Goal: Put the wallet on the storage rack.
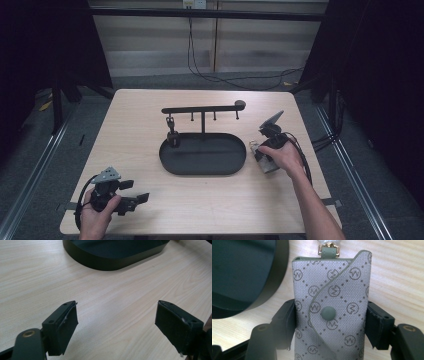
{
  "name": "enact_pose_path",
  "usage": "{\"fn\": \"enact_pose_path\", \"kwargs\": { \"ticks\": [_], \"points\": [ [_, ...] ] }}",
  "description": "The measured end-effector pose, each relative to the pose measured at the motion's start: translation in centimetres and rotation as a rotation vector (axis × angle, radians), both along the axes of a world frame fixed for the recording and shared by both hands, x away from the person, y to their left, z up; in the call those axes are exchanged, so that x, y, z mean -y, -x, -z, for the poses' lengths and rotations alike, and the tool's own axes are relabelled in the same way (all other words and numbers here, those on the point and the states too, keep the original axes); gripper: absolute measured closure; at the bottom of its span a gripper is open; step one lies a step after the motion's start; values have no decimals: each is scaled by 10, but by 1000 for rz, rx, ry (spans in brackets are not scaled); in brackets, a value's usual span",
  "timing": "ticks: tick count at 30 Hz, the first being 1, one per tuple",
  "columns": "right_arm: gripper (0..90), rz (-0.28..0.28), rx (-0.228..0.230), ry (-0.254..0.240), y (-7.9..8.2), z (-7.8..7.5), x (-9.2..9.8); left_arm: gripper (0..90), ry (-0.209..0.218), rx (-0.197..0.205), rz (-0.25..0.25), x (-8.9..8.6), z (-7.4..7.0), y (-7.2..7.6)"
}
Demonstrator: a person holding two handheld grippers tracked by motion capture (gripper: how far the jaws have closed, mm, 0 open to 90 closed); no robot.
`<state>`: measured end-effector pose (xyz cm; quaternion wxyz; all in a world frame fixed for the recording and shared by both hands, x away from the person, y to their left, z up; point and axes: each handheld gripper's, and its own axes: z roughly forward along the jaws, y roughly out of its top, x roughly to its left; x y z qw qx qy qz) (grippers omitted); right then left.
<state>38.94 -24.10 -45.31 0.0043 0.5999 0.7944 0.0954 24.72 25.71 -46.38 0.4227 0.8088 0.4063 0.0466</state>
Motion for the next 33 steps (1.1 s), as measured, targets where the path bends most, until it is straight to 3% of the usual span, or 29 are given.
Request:
{"fn": "enact_pose_path", "kwargs": {
  "ticks": [18, 21, 30, 33],
  "points": [
    [340, 20, 12, -26, 4, -15, 9, 180, 7, 4, 14, 1, -1, 1],
    [340, 19, 9, -28, 5, -15, 11, 180, 12, 27, -4, 0, -3, 2],
    [341, 14, 15, -22, 4, -29, 10, 180, 9, 18, 13, 2, -2, 2],
    [340, 9, 5, -26, 4, -31, 10, 180, 16, -2, 21, 2, -2, 3]
  ]
}}
